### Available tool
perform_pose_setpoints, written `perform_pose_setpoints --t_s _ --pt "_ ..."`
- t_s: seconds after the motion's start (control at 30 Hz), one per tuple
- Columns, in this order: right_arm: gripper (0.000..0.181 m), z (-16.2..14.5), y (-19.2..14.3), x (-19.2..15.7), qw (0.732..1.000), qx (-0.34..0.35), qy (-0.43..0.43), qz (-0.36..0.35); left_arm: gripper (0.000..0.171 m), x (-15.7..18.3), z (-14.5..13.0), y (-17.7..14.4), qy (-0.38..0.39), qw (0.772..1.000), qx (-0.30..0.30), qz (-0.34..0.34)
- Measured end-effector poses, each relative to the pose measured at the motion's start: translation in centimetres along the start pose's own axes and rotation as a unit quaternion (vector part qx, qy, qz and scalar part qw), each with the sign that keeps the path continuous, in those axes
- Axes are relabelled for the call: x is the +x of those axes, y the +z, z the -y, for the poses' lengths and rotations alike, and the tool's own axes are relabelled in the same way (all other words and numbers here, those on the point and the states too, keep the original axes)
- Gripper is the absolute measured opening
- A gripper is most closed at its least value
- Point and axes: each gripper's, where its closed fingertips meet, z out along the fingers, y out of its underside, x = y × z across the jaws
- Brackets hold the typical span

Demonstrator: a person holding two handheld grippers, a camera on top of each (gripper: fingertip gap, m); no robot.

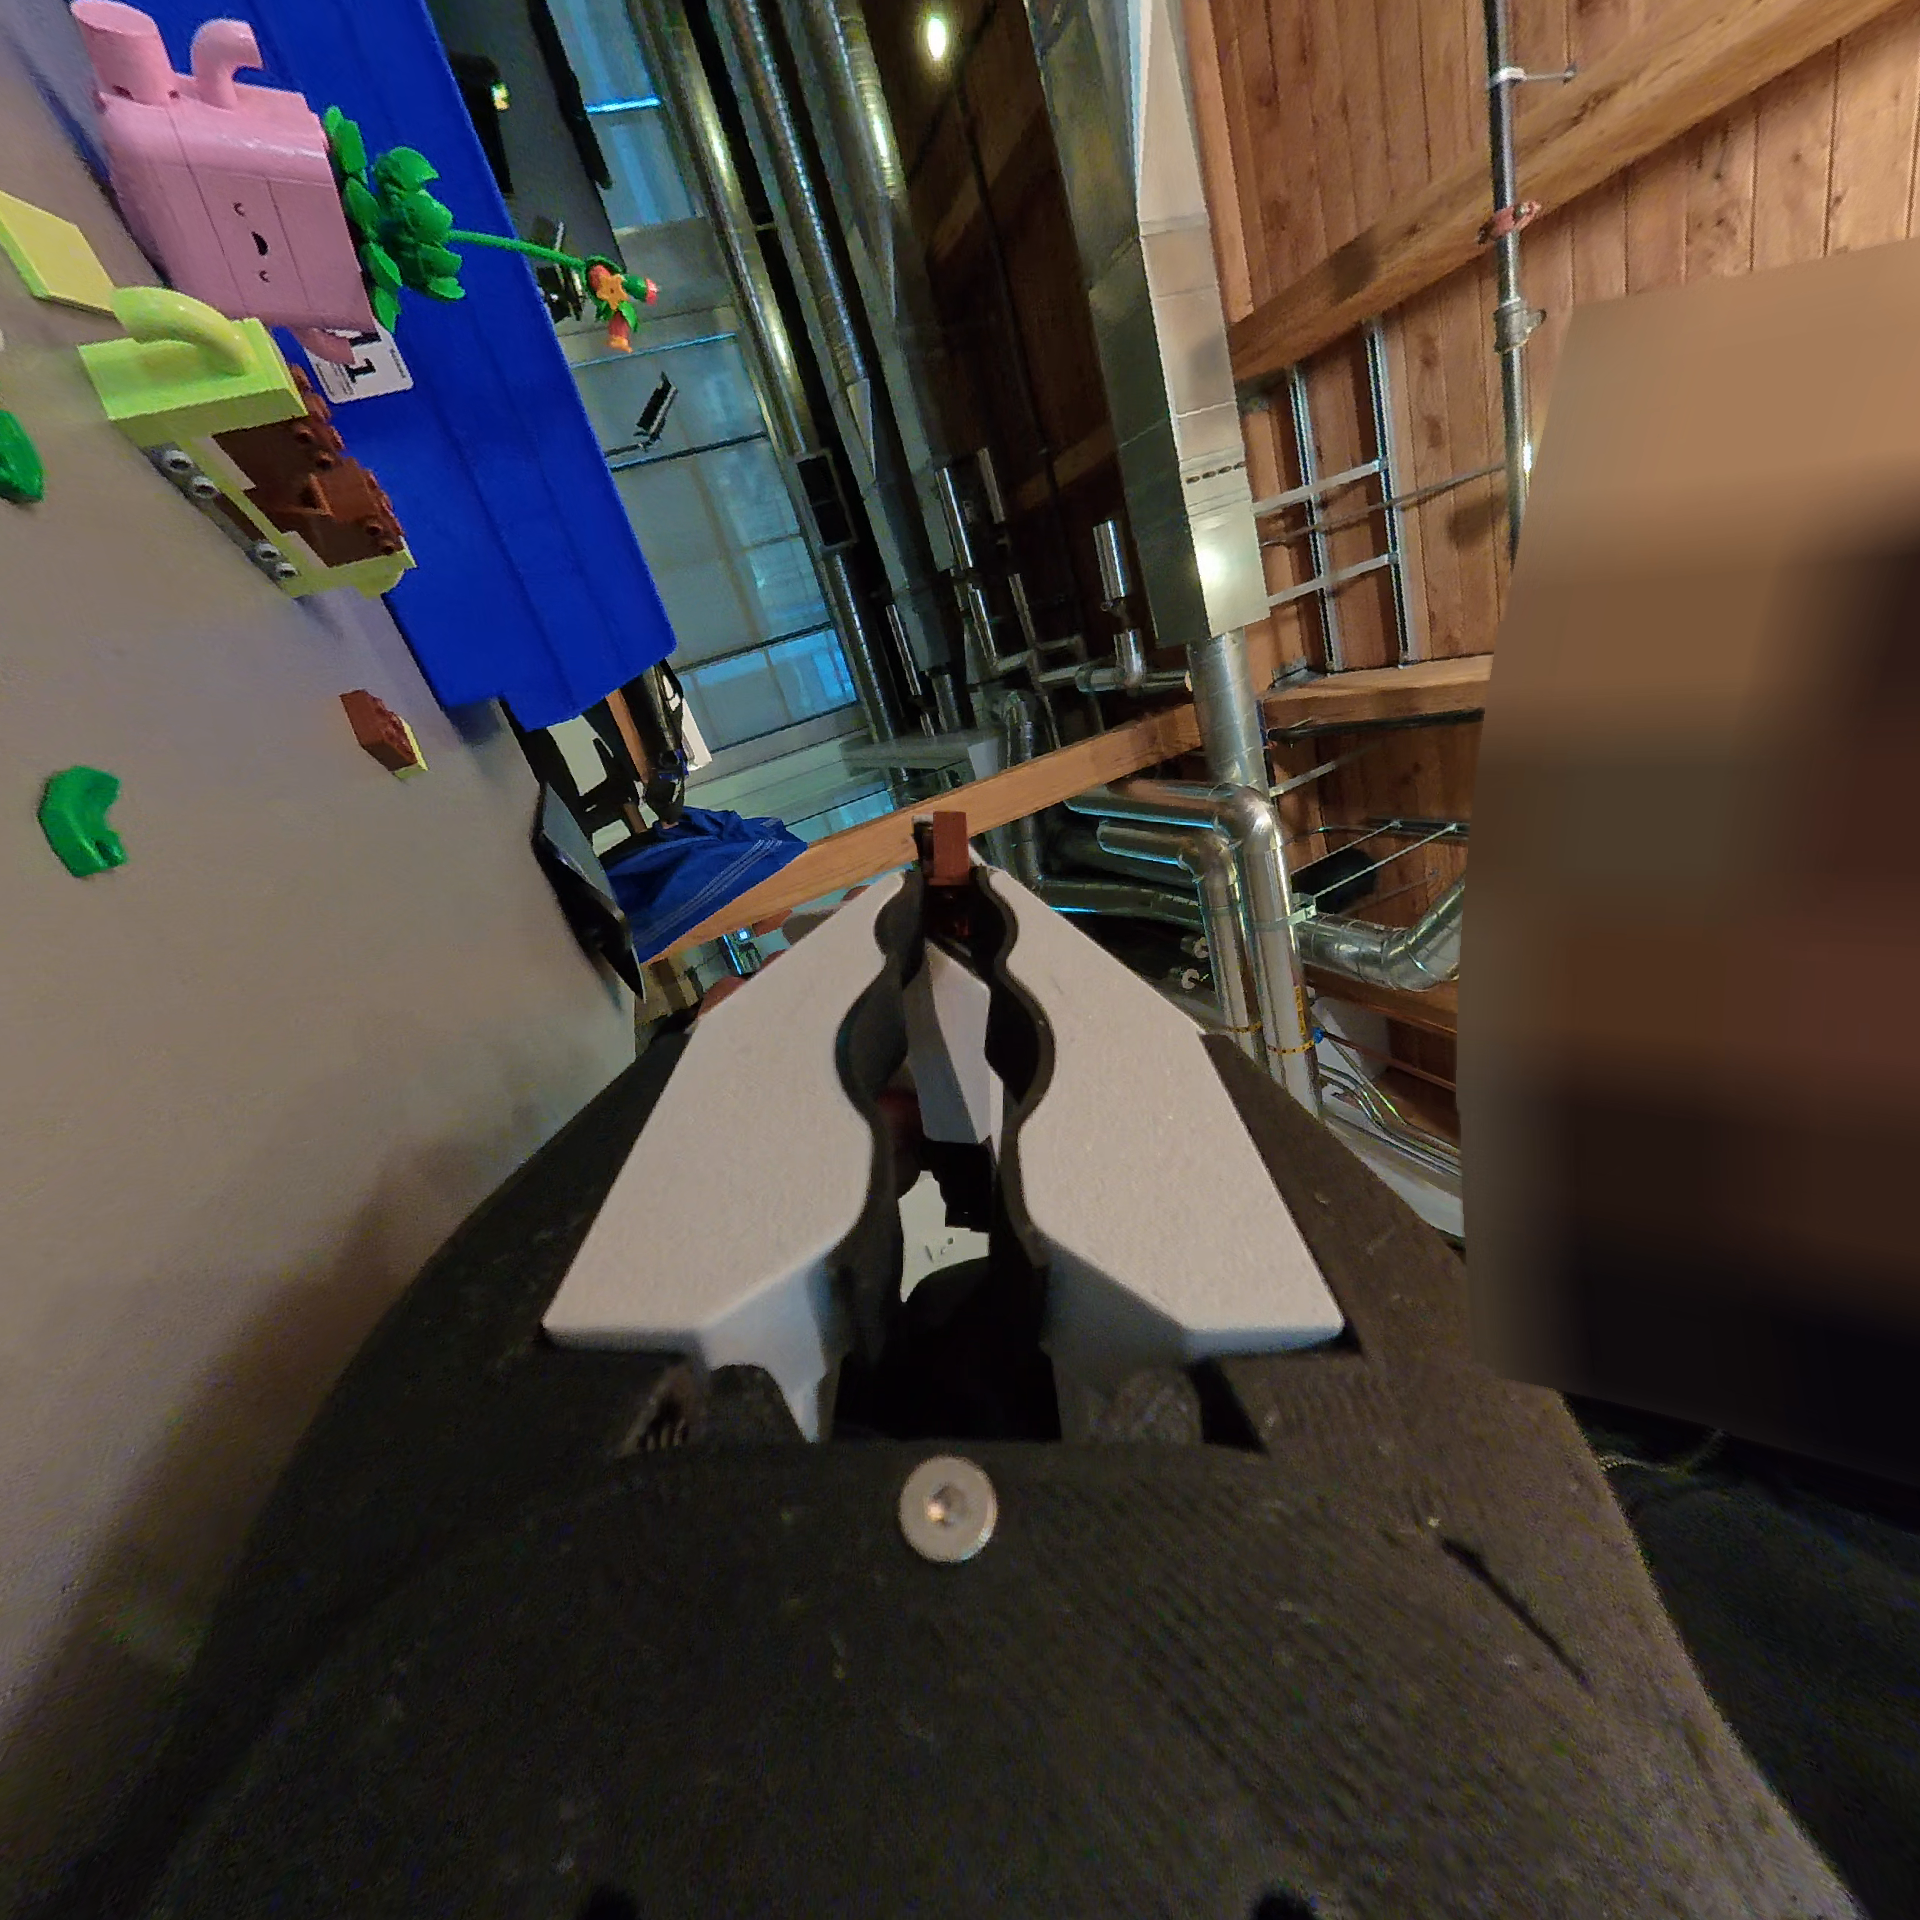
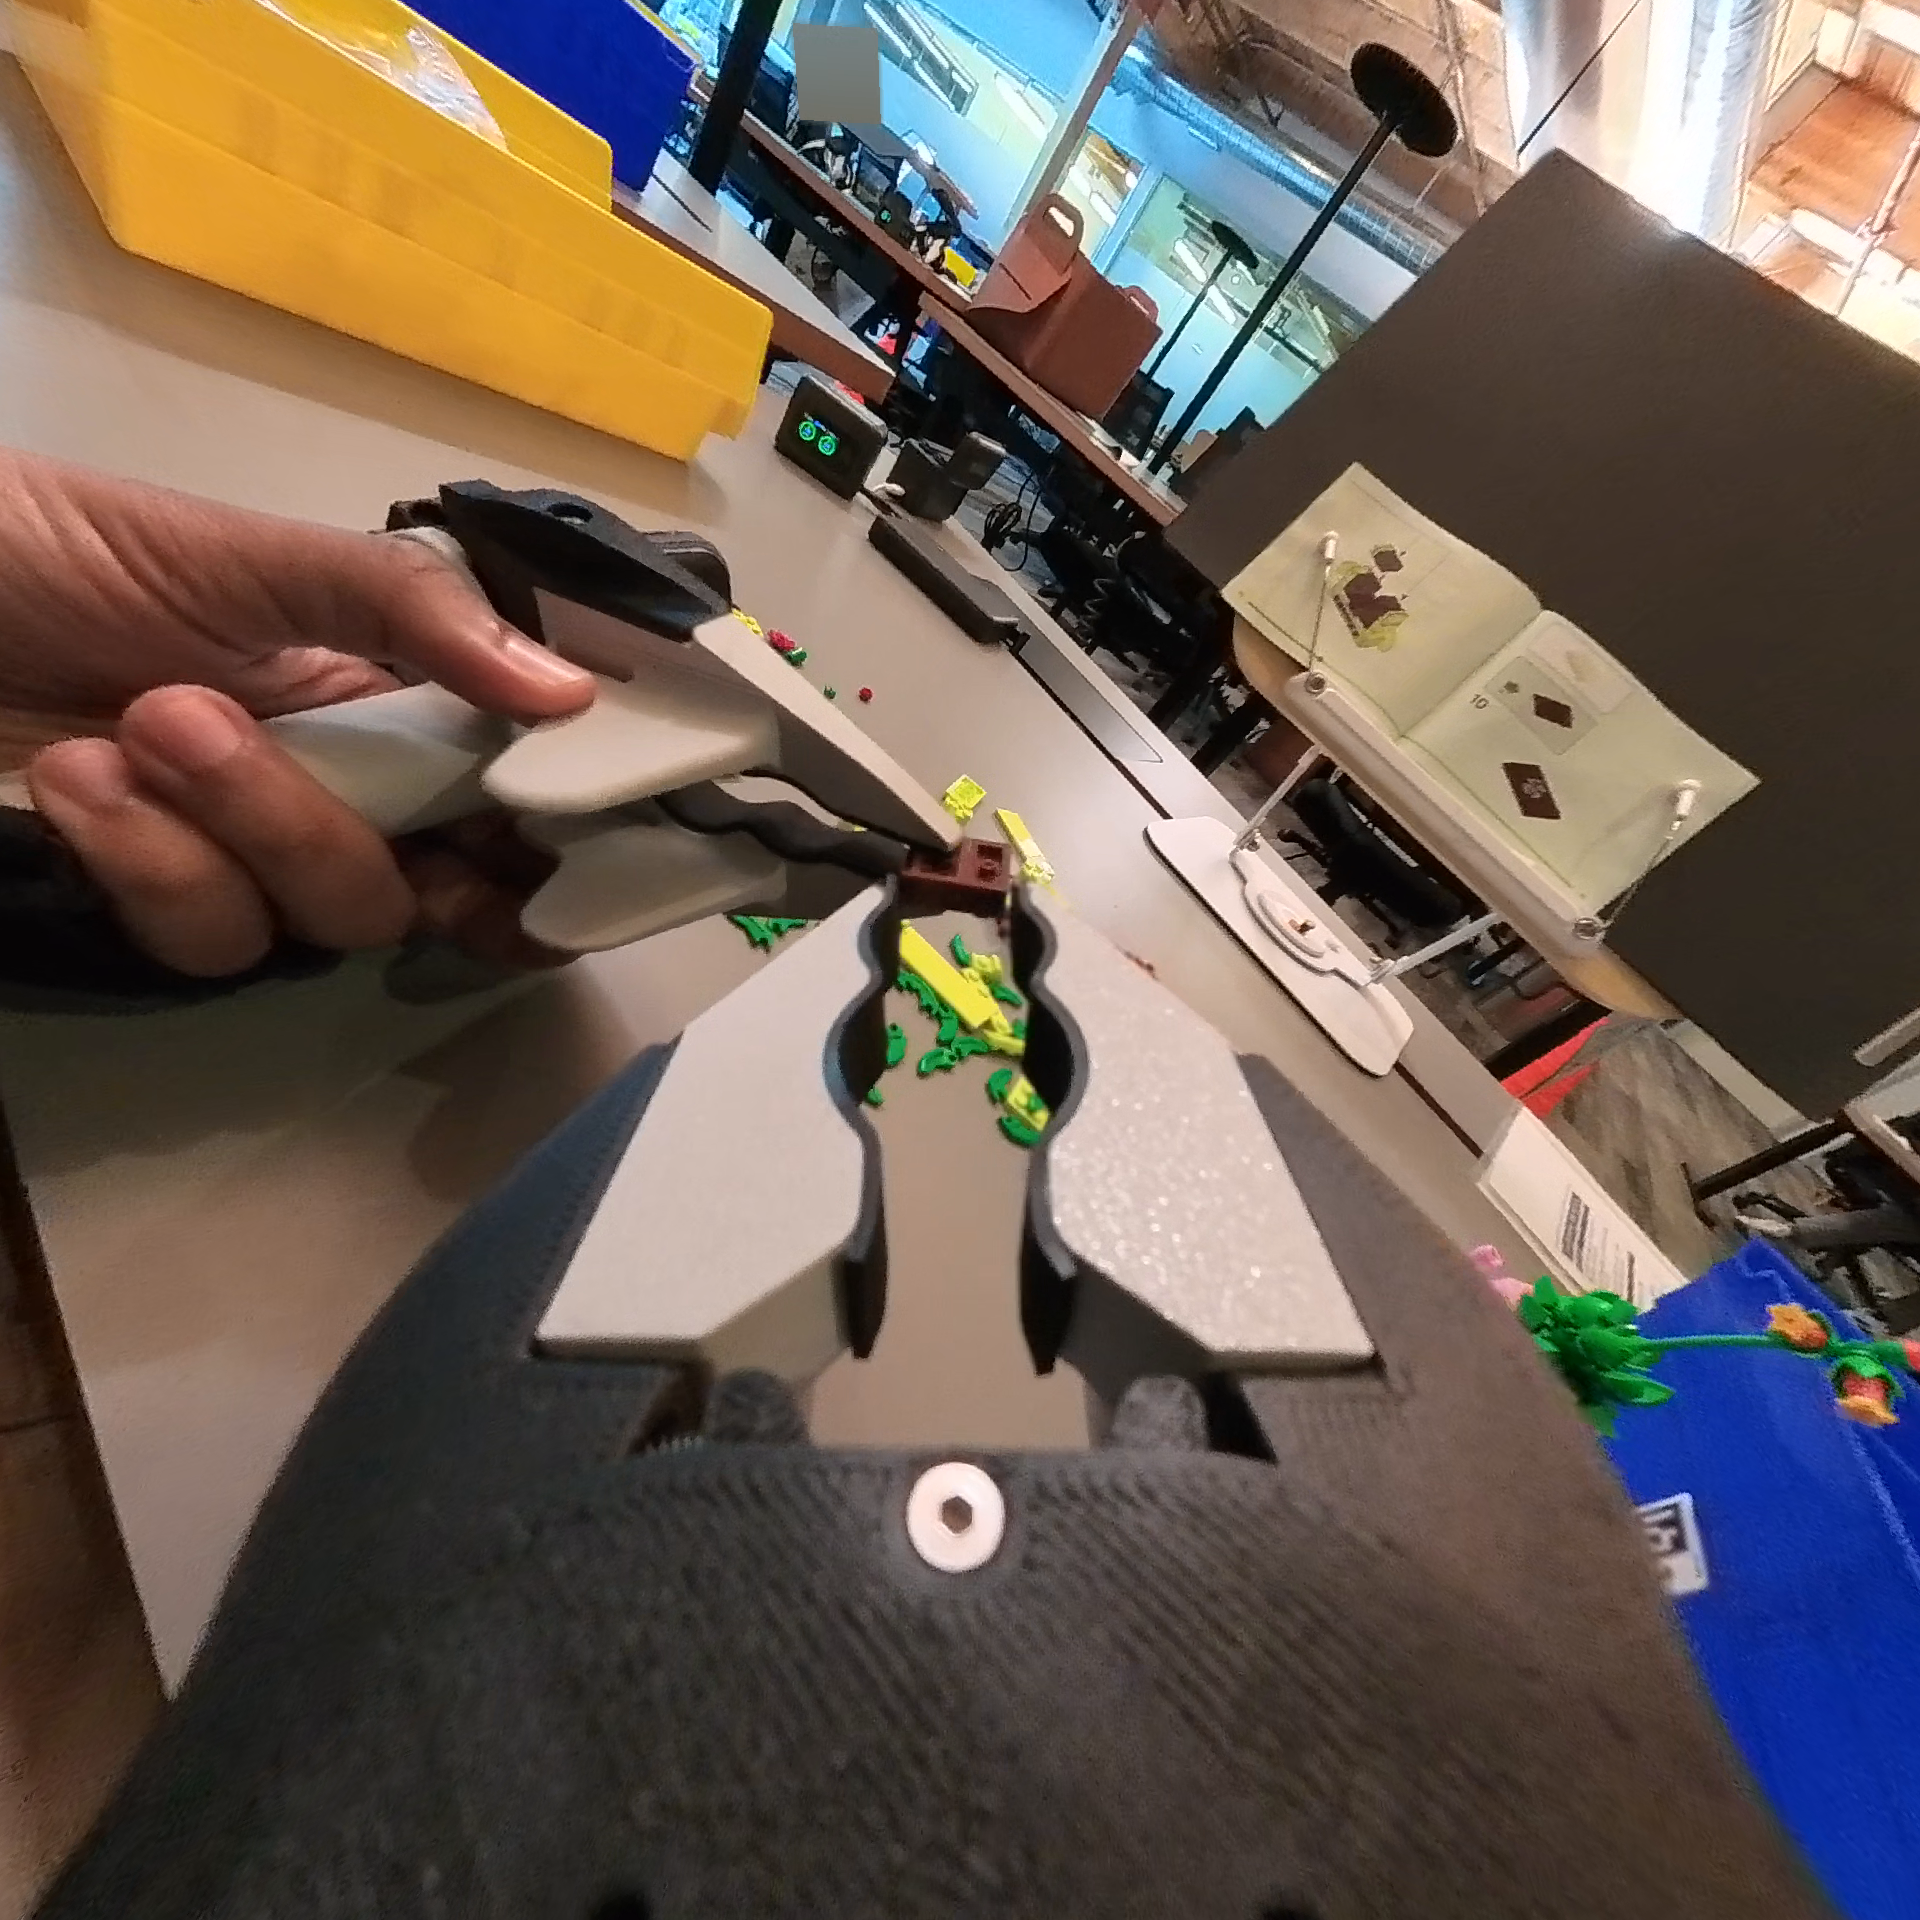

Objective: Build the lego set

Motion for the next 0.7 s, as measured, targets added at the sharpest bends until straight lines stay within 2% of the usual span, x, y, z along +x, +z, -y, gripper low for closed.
perform_pose_setpoints --t_s 0.6,0.7 --pt "0.017 -0.12 -0.18 -0.13 1.0 -0.009 0.02 0.014 0.007 -0.42 -0.14 0.01 -0.007 1.0 -0.006 0.011" --pt "0.017 -0.54 0.16 -0.35 0.998 -0.011 0.06 0.027 0.006 -0.93 0.07 -0.25 0.002 1.0 -0.009 0.028"
